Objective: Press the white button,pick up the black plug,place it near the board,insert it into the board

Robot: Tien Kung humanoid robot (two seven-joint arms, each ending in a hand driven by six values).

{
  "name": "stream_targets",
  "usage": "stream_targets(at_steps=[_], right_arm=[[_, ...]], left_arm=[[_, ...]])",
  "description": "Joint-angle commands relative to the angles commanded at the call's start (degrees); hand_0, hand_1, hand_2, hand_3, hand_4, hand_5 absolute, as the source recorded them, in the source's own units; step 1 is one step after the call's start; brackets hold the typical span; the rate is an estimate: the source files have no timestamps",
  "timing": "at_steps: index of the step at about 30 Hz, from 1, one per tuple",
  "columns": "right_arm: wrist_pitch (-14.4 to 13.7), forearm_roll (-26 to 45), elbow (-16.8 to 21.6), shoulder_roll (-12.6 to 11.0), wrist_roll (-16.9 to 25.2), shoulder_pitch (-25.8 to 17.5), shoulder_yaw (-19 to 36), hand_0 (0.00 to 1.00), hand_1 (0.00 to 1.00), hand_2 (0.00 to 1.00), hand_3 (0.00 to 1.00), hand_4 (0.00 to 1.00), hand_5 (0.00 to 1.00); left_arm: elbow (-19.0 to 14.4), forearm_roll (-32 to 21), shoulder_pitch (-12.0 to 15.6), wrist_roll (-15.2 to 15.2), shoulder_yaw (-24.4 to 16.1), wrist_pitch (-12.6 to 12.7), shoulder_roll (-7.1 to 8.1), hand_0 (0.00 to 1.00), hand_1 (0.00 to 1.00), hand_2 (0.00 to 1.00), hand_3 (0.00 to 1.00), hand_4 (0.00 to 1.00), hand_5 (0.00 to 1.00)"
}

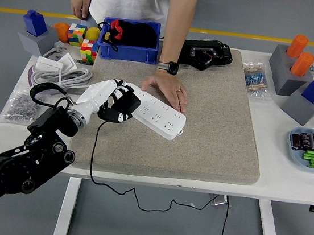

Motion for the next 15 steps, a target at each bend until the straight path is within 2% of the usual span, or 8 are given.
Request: stream_targets(at_steps=[8,15], right_arm=[[0.0,0.1,-0.1,0.0,0.0,0.0,-0.3,0.592,0.498,0.51,0.529,0.657,0.334],[0.0,0.2,-0.1,-0.2,0.0,0.0,-1.0,0.592,0.498,0.51,0.529,0.655,0.334]], left_arm=[[4.4,1.7,-3.2,0.9,1.9,-0.3,-1.63,0.162,0.236,0.348,0.58,0.611,0.002],[7.3,5.6,-4.6,2.8,2.3,0.1,-2.38,0.16,0.237,0.349,0.582,0.61,0.002]])
